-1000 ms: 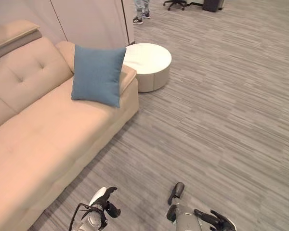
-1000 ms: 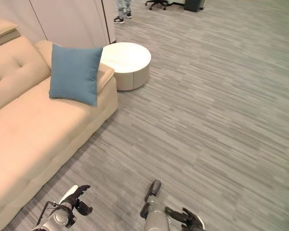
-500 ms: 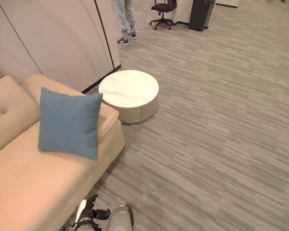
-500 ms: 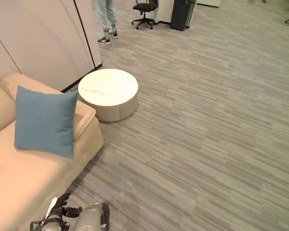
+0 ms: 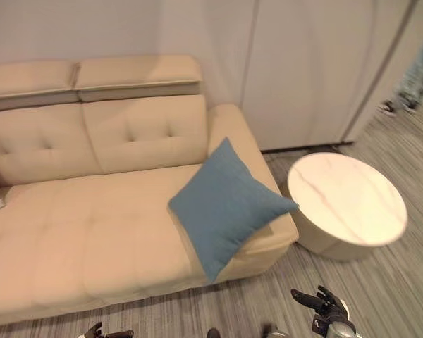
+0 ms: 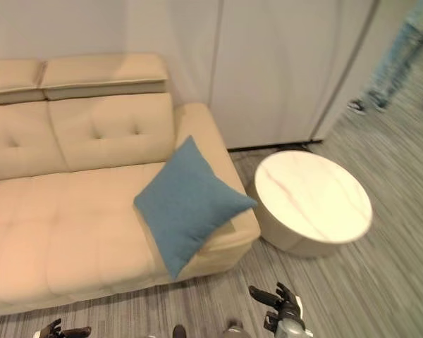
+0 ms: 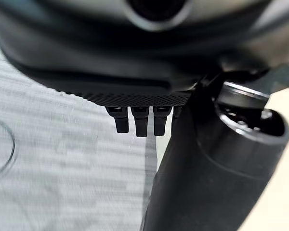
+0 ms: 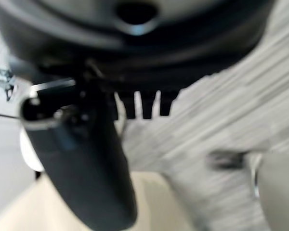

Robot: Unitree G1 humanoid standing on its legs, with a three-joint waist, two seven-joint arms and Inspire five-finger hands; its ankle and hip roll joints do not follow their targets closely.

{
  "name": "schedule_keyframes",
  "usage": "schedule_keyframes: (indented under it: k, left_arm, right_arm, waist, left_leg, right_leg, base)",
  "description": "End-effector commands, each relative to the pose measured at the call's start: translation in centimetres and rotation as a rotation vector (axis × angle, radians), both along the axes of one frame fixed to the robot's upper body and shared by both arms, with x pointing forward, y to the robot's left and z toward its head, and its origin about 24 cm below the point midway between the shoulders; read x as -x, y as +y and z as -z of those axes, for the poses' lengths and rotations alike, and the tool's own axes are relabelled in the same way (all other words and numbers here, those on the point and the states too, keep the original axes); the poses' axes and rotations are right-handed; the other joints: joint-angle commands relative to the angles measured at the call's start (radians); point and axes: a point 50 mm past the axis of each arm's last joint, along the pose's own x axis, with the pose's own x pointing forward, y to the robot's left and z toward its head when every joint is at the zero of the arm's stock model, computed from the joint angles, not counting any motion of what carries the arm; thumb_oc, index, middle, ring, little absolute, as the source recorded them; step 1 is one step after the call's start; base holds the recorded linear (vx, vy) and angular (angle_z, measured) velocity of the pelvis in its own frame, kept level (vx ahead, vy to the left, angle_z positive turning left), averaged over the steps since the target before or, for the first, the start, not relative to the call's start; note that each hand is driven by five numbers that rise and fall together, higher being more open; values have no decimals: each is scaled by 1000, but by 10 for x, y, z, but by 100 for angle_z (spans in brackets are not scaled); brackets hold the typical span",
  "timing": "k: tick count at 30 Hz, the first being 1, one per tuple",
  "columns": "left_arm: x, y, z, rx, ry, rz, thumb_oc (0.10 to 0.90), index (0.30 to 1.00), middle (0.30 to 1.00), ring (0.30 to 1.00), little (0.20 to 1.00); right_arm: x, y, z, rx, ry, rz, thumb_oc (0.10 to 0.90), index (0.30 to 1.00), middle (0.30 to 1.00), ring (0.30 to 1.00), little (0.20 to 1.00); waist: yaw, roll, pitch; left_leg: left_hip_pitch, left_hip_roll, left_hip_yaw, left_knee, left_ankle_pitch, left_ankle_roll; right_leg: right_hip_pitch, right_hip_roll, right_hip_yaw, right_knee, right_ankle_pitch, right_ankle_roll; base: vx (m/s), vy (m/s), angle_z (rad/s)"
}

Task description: Pick up all the scattered cushions and arrange them neatly on the sofa.

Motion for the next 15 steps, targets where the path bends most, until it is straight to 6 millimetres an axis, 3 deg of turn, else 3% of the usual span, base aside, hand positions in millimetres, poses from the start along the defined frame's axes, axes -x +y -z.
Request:
schedule_keyframes:
  k: [1, 2, 4, 5, 6, 8, 9, 10, 11, 12, 13, 14, 15]
  left_arm:
    - [-91, 1, -45, -85, -349, 201, 800, 900, 900, 900, 900]
    - [-91, 1, -45, -85, -349, 201, 800, 900, 900, 900, 900]
    - [-116, 12, -72, -124, -492, 214, 800, 900, 900, 900, 900]
    - [-125, 18, -87, -136, -571, 224, 800, 900, 900, 900, 900]
    - [-125, 18, -87, -135, -571, 224, 800, 900, 900, 900, 900]
    - [-131, 22, -97, -147, -616, 238, 800, 900, 900, 900, 900]
    - [-138, 25, -109, -159, -675, 239, 800, 900, 900, 900, 900]
    - [-137, 25, -109, -159, -675, 238, 800, 900, 900, 900, 900]
    - [-139, 26, -114, -160, -704, 236, 800, 900, 900, 900, 900]
    - [-162, 13, -131, -149, -749, 379, 800, 900, 900, 900, 900]
    - [-160, 15, -131, -152, -746, 374, 800, 900, 900, 900, 900]
    - [-158, 20, -126, -77, -756, 283, 800, 900, 900, 900, 900]
    - [-165, 22, -130, -28, -787, 248, 800, 900, 900, 900, 900]
  right_arm:
    - [-16, -66, -46, 158, -232, 232, 800, 900, 900, 900, 900]
    - [-16, -66, -46, 158, -232, 232, 800, 900, 900, 900, 900]
    - [-25, -92, -73, 213, -364, 318, 800, 900, 900, 900, 900]
    - [-24, -114, -94, 252, -458, 411, 800, 900, 900, 900, 900]
    - [-24, -114, -94, 252, -459, 412, 800, 900, 900, 900, 900]
    - [-29, -120, -107, 232, -560, 450, 800, 900, 900, 900, 900]
    - [-43, -113, -116, 221, -636, 391, 800, 900, 900, 900, 900]
    - [-43, -113, -116, 220, -635, 390, 800, 900, 900, 900, 900]
    - [-59, -105, -127, 230, -686, 288, 800, 900, 900, 900, 900]
    - [-70, -148, -173, 422, -591, 117, 800, 900, 900, 900, 900]
    - [-72, -146, -172, 421, -589, 113, 800, 900, 900, 900, 900]
    - [-86, -138, -178, 356, -636, 93, 800, 900, 900, 900, 900]
    - [-92, -151, -198, 413, -629, 60, 800, 900, 900, 900, 900]
  waist:
    - [-25, -12, -10]
    - [-26, -9, -12]
    - [-31, -26, -24]
    - [-48, -47, -28]
    - [-48, -46, -27]
    - [-55, -61, -24]
    - [-52, -67, -23]
    - [-53, -67, -23]
    - [-51, -66, -28]
    - [-6, -73, -30]
    - [-13, -76, -30]
    - [-14, -68, -37]
    - [-10, -68, -39]
  left_leg:
    - [-8, 59, -44, 52, -97, -156]
    - [-5, 62, -46, 51, -102, -157]
    - [-21, 71, -52, 95, -124, -179]
    - [-49, 105, 38, 176, -142, -213]
    - [-54, 108, 38, 187, -148, -214]
    - [-103, 159, 113, 312, -146, -221]
    - [-123, 227, 157, 286, -119, -226]
    - [-118, 228, 158, 280, -116, -227]
    - [-112, 271, 181, 229, -79, -239]
    - [-92, 323, 178, 122, -2, -249]
    - [-87, 322, 177, 115, 1, -249]
    - [-94, 335, 157, 69, 47, -266]
    - [-100, 347, 154, 46, 81, -287]
  right_leg:
    - [151, 79, -3, -131, 133, -3]
    - [155, 82, -5, -132, 128, -1]
    - [195, 94, -11, -162, 125, -8]
    - [228, 81, -51, -181, 118, -14]
    - [229, 83, -52, -183, 119, -15]
    - [255, 84, -57, -192, 105, -30]
    - [271, 83, -77, -194, 93, -38]
    - [273, 85, -77, -195, 93, -39]
    - [277, 83, -91, -198, 89, -36]
    - [312, 95, -142, -200, 68, -38]
    - [316, 95, -143, -200, 67, -38]
    - [312, 105, -148, -196, 59, -38]
    - [316, 109, -156, -201, 55, -39]
  base:
    - [289, -226, 130]
    - [175, -150, 113]
    - [224, -206, 90]
    - [165, -187, 55]
    - [99, -121, 46]
    - [59, -41, 43]
    - [57, -4, 15]
    - [82, 57, 11]
    - [172, -27, 5]
    - [171, -23, 0]
    - [165, -39, 13]
    - [32, 47, 30]
    - [46, 140, 47]
